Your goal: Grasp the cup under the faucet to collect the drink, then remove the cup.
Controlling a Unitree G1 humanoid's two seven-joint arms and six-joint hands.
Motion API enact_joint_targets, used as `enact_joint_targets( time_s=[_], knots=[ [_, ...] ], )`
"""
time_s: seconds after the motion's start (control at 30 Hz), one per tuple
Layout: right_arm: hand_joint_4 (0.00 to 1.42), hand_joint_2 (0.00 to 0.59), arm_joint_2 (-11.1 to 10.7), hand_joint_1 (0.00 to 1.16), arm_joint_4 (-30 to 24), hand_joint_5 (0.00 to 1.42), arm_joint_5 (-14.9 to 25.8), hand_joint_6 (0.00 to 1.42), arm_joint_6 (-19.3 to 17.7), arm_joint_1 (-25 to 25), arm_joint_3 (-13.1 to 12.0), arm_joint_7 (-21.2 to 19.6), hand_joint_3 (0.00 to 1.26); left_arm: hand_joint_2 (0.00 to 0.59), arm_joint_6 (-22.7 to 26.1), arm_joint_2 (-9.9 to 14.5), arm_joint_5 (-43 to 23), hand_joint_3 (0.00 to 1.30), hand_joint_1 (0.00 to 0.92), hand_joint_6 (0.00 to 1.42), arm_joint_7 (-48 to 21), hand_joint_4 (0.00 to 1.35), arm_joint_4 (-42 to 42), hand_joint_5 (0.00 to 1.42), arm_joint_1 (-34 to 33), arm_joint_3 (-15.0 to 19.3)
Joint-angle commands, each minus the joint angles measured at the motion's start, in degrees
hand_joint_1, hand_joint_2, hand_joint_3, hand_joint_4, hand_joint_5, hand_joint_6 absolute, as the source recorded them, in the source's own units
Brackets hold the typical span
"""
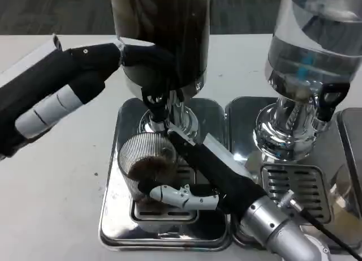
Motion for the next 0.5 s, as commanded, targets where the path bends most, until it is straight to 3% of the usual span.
enact_joint_targets(
  time_s=[0.03,0.27,0.5],
  knots=[
    [0.0,0.213,0.2,0.56,0.74,0.03,0.52,0.13,-1.31,-0.83,0.1,0.68,0.0,0.128,-0.79,0.66,0.01,0.33,0.0,0.07,1.51,0.22,0.78,0.2,1.79,1.87],
    [0.0,0.213,0.16,0.56,0.84,0.03,0.59,0.13,-1.49,-0.98,-0.09,0.72,0.0,0.127,-2.11,0.28,1.52,0.33,0.0,0.07,3.97,0.23,-0.53,0.2,5.1,3.31],
    [0.0,0.215,0.22,0.56,0.62,0.03,0.82,0.14,-1.45,-0.37,-0.47,0.43,0.0,0.095,-8.07,-2.46,6.78,0.18,0.0,0.07,10.74,0.09,-1.93,0.12,11.37,3.99]
  ],
)
